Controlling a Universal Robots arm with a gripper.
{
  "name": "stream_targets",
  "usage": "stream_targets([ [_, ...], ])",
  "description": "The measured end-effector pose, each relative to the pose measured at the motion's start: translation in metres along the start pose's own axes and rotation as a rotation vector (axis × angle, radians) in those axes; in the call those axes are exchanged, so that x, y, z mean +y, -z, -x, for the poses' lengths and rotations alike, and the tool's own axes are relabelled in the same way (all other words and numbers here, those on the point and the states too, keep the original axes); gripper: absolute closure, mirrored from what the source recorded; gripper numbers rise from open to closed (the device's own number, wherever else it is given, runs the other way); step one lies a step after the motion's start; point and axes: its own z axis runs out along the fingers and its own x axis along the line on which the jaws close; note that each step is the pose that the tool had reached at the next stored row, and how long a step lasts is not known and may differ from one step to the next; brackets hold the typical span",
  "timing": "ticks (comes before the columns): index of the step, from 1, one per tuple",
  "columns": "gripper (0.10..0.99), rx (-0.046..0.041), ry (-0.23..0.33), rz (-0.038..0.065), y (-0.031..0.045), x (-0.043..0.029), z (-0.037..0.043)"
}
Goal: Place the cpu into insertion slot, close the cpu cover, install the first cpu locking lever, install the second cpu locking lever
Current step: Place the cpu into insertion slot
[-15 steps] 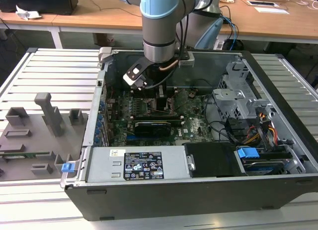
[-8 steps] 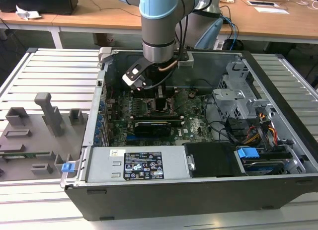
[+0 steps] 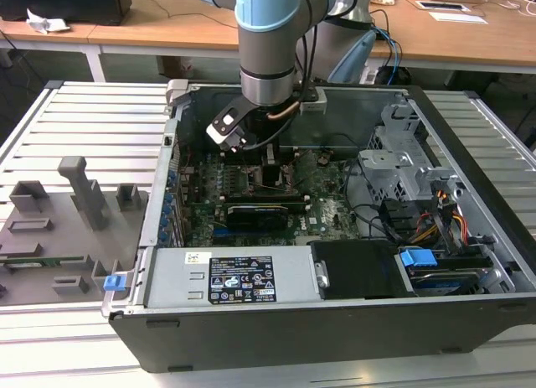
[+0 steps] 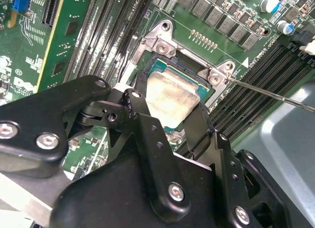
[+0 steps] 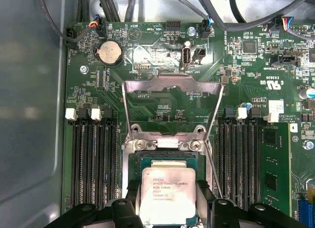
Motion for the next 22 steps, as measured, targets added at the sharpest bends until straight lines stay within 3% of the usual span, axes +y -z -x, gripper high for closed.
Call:
stream_targets([
  [22, 0.549, 0.0, 0.007, 0.0, -0.0031, 0.001, 0.0],
])
